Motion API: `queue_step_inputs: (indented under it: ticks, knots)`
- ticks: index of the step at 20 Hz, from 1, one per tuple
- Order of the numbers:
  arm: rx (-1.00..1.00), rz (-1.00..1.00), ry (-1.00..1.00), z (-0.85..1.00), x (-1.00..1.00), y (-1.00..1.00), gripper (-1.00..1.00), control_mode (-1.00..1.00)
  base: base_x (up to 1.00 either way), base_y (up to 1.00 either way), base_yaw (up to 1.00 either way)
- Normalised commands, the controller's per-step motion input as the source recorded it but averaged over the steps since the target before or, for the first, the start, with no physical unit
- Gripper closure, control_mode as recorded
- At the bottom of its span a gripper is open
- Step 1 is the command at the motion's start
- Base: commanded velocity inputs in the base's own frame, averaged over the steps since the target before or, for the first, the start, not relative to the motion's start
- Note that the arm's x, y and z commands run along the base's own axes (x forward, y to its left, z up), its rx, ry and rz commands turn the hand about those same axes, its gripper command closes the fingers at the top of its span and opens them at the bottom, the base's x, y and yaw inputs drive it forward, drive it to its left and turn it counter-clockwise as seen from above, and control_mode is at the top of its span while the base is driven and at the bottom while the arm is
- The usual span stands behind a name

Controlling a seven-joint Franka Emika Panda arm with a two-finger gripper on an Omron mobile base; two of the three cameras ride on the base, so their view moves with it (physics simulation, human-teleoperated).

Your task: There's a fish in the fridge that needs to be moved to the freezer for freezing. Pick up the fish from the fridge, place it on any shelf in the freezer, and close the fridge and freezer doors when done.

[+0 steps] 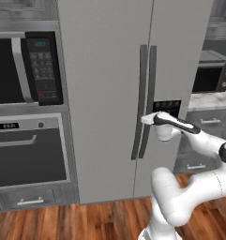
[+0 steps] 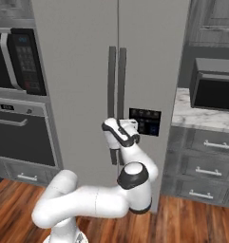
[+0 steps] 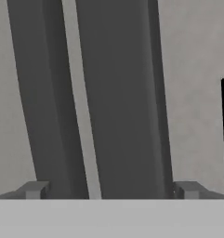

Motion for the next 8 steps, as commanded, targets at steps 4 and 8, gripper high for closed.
queue_step_inputs:
  ticks: [4, 8]
  knots:
    - [0.31, 0.55, 0.20, 0.02, 1.00, -0.13, -1.00, -1.00, 0.00, 0.00, 0.00]
    - [0.30, 0.65, 0.04, 0.01, 0.99, -0.28, -1.00, -1.00, 0.00, 0.00, 0.00]
